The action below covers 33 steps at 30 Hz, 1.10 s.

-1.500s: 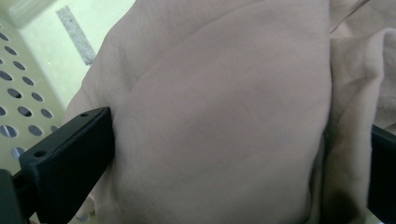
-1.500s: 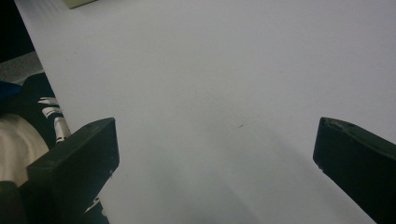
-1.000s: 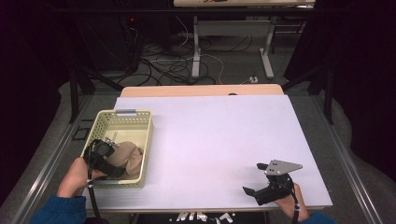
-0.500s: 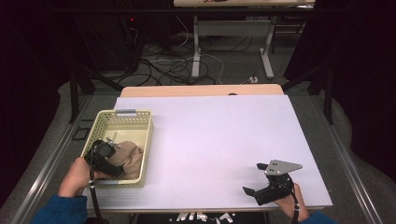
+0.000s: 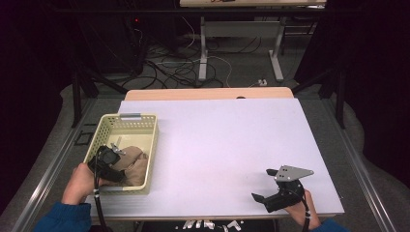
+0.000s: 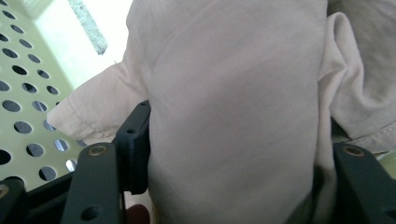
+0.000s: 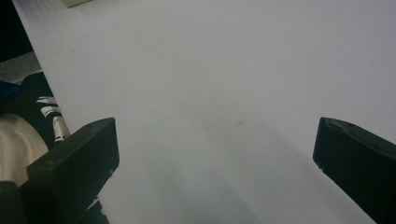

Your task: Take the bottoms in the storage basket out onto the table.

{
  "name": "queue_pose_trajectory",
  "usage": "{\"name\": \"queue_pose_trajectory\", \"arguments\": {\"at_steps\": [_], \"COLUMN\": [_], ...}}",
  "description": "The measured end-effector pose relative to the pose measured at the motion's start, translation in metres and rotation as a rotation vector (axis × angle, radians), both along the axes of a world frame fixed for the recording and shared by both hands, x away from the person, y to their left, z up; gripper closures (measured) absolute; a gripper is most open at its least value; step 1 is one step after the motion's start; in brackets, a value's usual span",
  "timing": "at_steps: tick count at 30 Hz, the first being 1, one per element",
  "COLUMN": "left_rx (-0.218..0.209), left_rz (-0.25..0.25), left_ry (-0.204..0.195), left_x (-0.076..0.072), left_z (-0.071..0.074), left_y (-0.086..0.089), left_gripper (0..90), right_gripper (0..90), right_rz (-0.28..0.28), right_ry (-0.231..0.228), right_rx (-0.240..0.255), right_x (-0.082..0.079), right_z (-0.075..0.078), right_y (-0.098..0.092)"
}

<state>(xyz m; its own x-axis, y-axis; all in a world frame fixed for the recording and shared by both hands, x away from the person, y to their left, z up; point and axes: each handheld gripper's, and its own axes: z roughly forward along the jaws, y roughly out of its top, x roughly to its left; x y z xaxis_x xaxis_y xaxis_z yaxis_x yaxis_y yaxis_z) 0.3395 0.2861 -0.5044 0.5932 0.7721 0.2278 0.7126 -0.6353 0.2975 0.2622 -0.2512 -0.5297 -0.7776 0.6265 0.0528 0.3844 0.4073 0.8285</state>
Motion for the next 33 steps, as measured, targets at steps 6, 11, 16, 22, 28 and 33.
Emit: {"name": "queue_pose_trajectory", "arguments": {"at_steps": [6, 11, 16, 22, 28, 33], "left_rx": [-0.018, -0.035, -0.041, -0.064, -0.084, -0.097], "left_rz": [-0.003, -0.002, 0.004, 0.002, 0.003, 0.005], "left_ry": [-0.013, -0.029, -0.048, -0.069, -0.084, -0.092], "left_x": [-0.001, -0.002, -0.003, -0.005, -0.007, -0.009], "left_z": [0.002, 0.004, 0.006, 0.008, 0.011, 0.013], "left_y": [0.002, 0.005, 0.006, 0.009, 0.011, 0.013], "left_gripper": [41.1, 40.9, 40.7, 40.8, 41.0, 41.2], "right_gripper": [0.1, 0.1, 0.1, 0.1, 0.1, 0.1], "right_rz": [0.001, -0.003, 0.005, -0.001, 0.0, -0.001], "right_ry": [-0.001, 0.005, -0.002, -0.007, -0.006, -0.007], "right_rx": [0.0, 0.002, -0.001, 0.004, 0.006, 0.004], "right_x": [0.0, -0.001, 0.0, 0.0, 0.0, 0.0], "right_z": [0.0, 0.0, 0.0, 0.0, 0.0, 0.0], "right_y": [0.0, 0.0, 0.0, 0.0, 0.0, 0.0]}}
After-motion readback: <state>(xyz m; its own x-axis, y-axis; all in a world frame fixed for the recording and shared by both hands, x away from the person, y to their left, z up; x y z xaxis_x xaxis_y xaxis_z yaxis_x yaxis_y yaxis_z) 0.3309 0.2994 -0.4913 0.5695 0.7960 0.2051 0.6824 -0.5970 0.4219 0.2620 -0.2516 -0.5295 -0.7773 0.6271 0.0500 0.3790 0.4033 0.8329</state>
